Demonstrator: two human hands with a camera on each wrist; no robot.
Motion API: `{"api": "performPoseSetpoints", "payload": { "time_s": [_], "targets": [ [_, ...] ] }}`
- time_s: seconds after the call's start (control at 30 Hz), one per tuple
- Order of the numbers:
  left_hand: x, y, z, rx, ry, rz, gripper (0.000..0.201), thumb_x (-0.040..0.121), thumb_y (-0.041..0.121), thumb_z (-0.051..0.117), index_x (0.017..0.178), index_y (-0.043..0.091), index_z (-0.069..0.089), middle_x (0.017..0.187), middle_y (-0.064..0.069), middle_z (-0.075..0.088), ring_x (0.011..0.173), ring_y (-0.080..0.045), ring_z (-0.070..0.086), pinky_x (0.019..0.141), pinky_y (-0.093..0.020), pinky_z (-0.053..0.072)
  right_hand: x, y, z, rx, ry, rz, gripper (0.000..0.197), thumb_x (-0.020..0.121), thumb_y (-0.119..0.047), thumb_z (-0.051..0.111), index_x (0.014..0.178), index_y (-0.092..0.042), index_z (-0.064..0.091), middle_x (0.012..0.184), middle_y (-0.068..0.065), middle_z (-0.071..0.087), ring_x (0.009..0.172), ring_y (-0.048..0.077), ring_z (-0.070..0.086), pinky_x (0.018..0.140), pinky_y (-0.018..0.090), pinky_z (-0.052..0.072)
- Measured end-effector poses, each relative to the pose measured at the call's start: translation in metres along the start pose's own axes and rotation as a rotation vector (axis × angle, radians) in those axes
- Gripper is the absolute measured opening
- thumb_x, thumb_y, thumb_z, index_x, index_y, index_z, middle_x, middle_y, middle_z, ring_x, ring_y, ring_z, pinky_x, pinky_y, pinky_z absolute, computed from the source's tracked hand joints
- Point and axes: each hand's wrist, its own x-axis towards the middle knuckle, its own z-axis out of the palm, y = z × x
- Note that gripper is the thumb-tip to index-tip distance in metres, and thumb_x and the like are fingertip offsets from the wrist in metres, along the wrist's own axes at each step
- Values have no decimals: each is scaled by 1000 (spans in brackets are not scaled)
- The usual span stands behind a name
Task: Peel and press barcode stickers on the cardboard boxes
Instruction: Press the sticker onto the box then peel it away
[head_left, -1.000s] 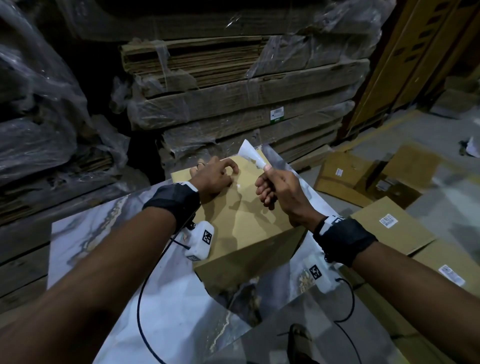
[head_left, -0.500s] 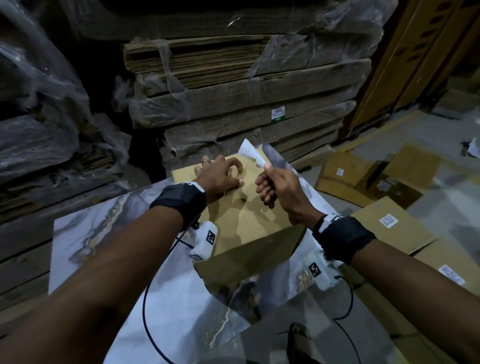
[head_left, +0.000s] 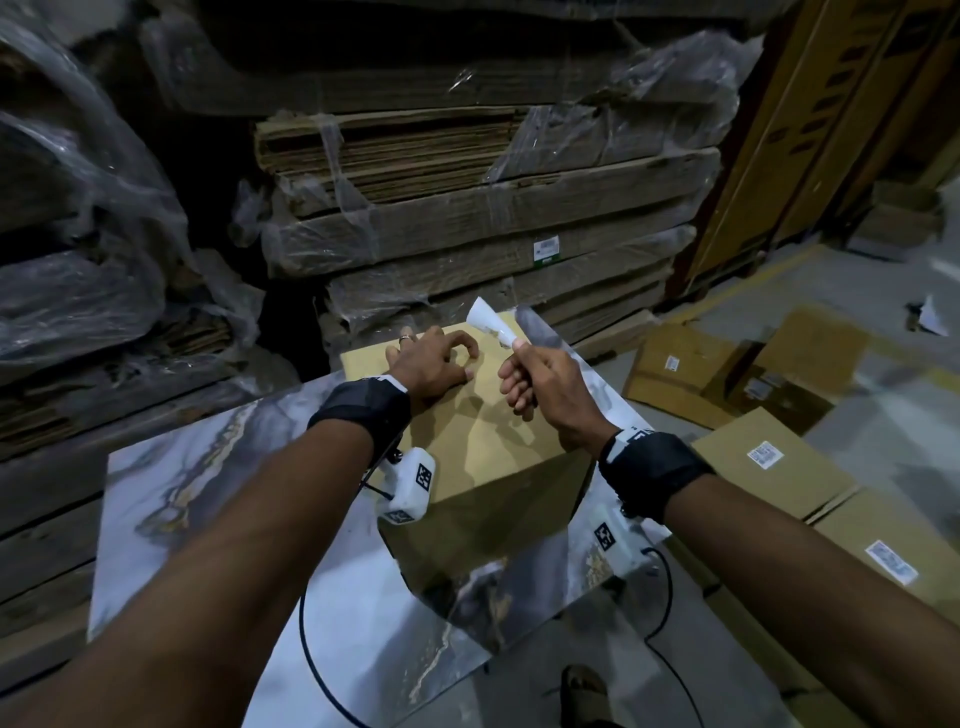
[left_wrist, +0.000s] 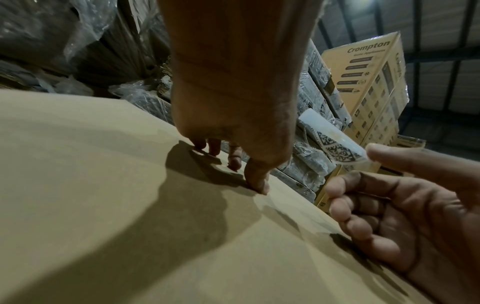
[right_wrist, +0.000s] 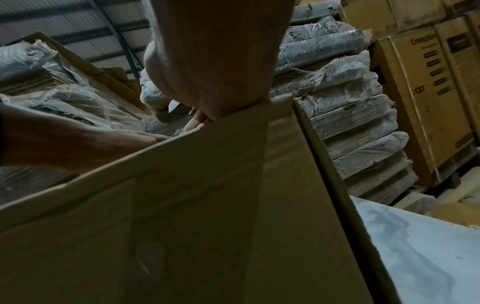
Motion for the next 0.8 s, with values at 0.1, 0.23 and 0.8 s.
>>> {"api": "performPoseSetpoints", "payload": {
  "time_s": [0.1,0.23,0.8],
  "targets": [
    [-2,0,2,-1,10,-8,20,89,46,65,108,49,58,109,4,50,118,-31,42,98,-45,35,-1,-1,0,-6,8,1,59,107,-42,47,90,11,66,72,17,68,59,24,60,54,31,47],
    [-3,0,4,4,16,6,22,92,45,63,113,47,59,107,4,45,120,-32,39,98,-44,33,-3,-3,0,-5,15,8,59,108,-42,47,90,11,66,71,17,68,60,24,60,54,31,48],
    [-6,-16,5,-144,1,50,25,95,58,39,108,53,60,104,6,43,113,-30,41,101,-47,34,-3,-4,3,5,19,4,57,109,-37,45,89,13,65,71,18,66,60,27,57,53,30,47]
  ]
}}
